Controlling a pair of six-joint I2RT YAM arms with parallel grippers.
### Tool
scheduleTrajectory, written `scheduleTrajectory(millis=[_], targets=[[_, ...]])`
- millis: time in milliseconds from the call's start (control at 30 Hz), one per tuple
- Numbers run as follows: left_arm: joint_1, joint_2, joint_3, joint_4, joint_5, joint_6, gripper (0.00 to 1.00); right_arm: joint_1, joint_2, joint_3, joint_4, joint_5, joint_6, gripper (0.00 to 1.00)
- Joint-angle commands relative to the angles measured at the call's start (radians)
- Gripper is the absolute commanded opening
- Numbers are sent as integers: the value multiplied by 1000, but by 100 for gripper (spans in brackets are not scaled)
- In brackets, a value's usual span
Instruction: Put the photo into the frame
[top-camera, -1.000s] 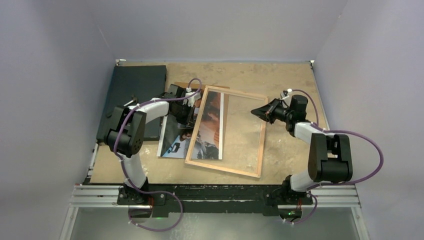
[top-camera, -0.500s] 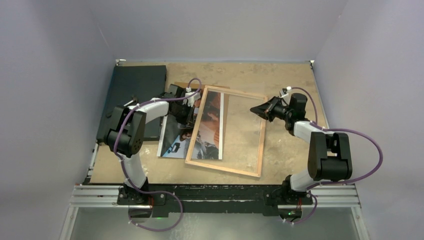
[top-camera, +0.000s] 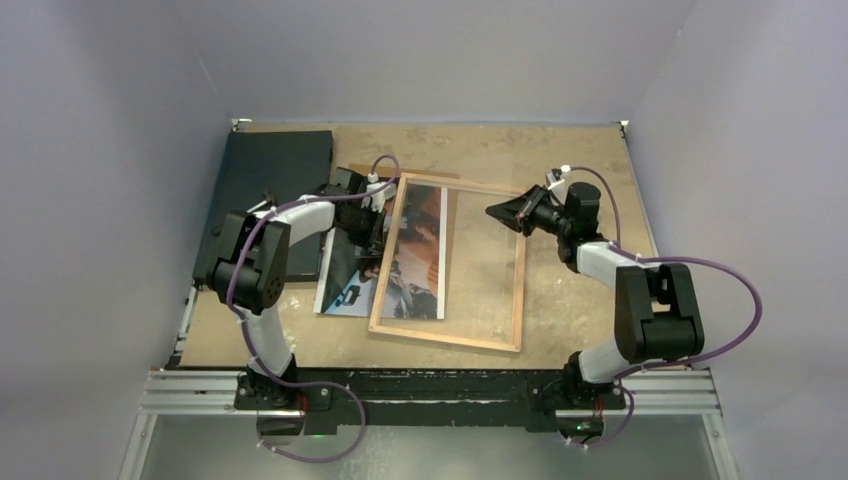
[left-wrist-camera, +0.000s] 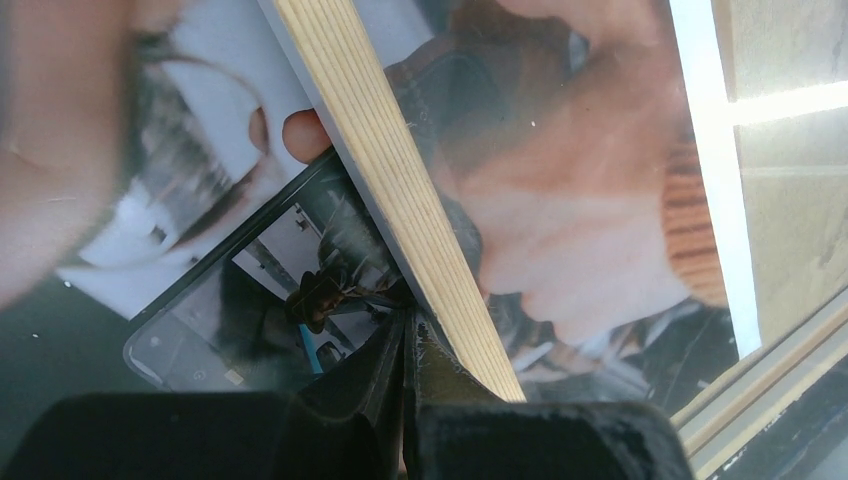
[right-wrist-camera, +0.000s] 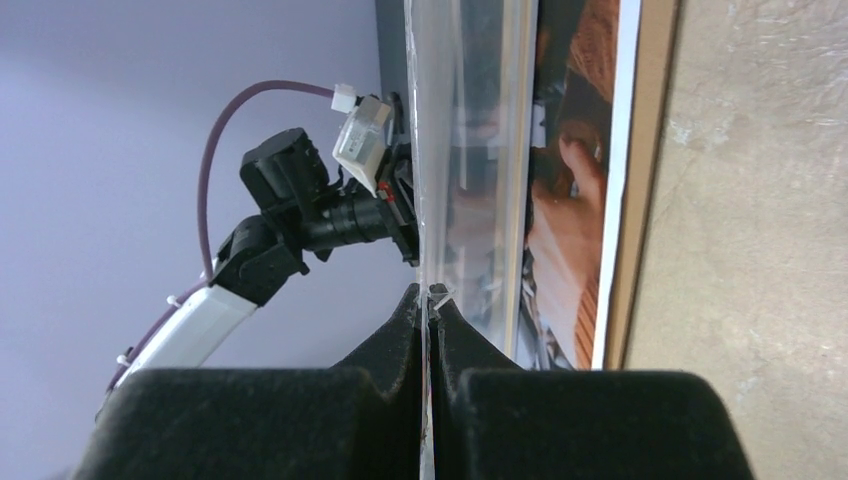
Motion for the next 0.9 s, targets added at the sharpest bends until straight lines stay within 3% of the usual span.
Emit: scheduleTrajectory(millis=[0,533,867], targets=[[-19,12,12,43,59,4,0,58,-8,19,0,-15,32,0],[-18,-14,-1,39,52,33,0,55,24,21,-172,34,-161,1],[-18,-20,-8,45,50,26,0,55,-17,176,-484,197,-368,41]])
